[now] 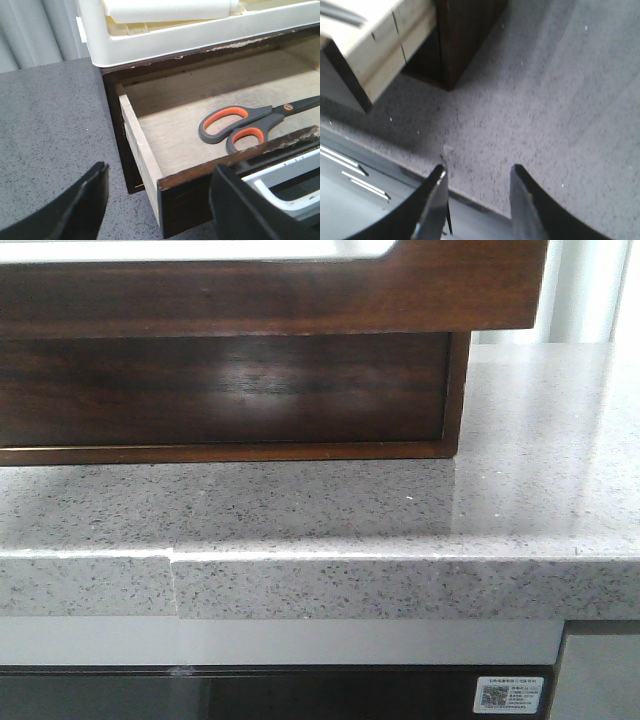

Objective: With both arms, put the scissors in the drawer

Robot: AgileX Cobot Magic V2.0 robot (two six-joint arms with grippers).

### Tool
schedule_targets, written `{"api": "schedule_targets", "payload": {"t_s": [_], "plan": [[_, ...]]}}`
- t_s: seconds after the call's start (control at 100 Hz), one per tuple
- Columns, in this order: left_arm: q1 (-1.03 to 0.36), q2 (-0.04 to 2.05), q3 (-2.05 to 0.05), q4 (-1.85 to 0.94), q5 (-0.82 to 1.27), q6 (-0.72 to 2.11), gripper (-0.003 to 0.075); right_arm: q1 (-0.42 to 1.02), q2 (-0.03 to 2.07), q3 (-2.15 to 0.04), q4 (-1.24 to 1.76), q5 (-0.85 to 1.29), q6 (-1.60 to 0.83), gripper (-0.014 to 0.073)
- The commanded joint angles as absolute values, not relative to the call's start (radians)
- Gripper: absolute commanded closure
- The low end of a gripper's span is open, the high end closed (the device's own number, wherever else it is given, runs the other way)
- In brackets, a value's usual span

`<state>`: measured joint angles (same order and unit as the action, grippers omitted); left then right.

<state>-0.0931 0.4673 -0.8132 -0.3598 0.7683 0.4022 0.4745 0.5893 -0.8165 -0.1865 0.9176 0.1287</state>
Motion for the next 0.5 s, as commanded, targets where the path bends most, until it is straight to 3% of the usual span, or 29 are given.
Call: {"api": "schedule_targets", "payload": {"t_s": [0.0, 0.31, 0.39, 0.49], "plan": [[-0.093, 0.479, -0.845, -0.385, 0.692, 0.391, 0.03, 0.469, 0.579, -0.818, -0.203, 0.835, 0.133, 0.0341], [-0.093, 0.479, -0.845, -0.385, 0.692, 0.391, 0.0303, 0.469, 0.581, -0.816, -0.203, 0.806, 0.133, 0.0356], [-0.093, 0.479, -0.845, -0.383, 0.692, 0.391, 0.0364, 0.469, 0.581, -0.816, -0.203, 0.806, 0.133, 0.0423], [-0.093, 0.479, -0.845, -0.383, 0.692, 0.391, 0.0506, 0.469, 0.581, -0.816, -0.203, 0.804, 0.133, 0.0556]]}}
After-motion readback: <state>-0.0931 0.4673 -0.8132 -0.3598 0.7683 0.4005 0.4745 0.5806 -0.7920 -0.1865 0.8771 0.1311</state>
